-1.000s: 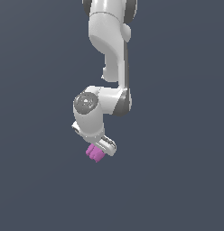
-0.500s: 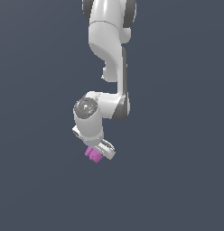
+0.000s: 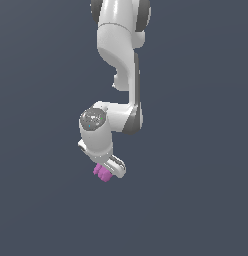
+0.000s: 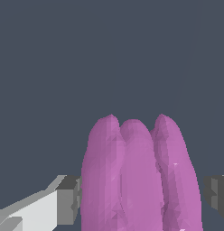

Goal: Pick up the object and move it to a goal position.

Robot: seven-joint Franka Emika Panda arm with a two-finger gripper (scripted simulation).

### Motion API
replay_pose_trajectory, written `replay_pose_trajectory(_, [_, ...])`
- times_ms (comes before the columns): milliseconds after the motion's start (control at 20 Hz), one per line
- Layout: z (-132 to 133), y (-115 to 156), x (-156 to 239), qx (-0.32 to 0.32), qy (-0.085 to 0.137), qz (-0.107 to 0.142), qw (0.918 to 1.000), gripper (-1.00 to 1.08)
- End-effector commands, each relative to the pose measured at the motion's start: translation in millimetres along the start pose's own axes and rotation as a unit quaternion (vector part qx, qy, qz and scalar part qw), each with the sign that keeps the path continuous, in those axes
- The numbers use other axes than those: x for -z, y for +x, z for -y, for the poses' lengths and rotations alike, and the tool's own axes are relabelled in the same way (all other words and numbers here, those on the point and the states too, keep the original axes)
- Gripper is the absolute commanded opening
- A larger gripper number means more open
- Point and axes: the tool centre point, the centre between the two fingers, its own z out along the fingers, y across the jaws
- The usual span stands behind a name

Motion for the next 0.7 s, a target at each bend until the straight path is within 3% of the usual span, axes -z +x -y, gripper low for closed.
replay_pose_trajectory(0, [-1, -19, -30, 0.005, -0.01, 0.022, 0.9997, -1.0])
replay_pose_trajectory(150, [-1, -19, -30, 0.005, -0.01, 0.022, 0.9997, -1.0])
replay_pose_trajectory(200, [0, 0, 0, 0.0, 0.0, 0.0, 1.0, -1.0])
replay_pose_trajectory(650, [-5, -10, 2, 0.0, -0.001, 0.001, 1.0, -1.0])
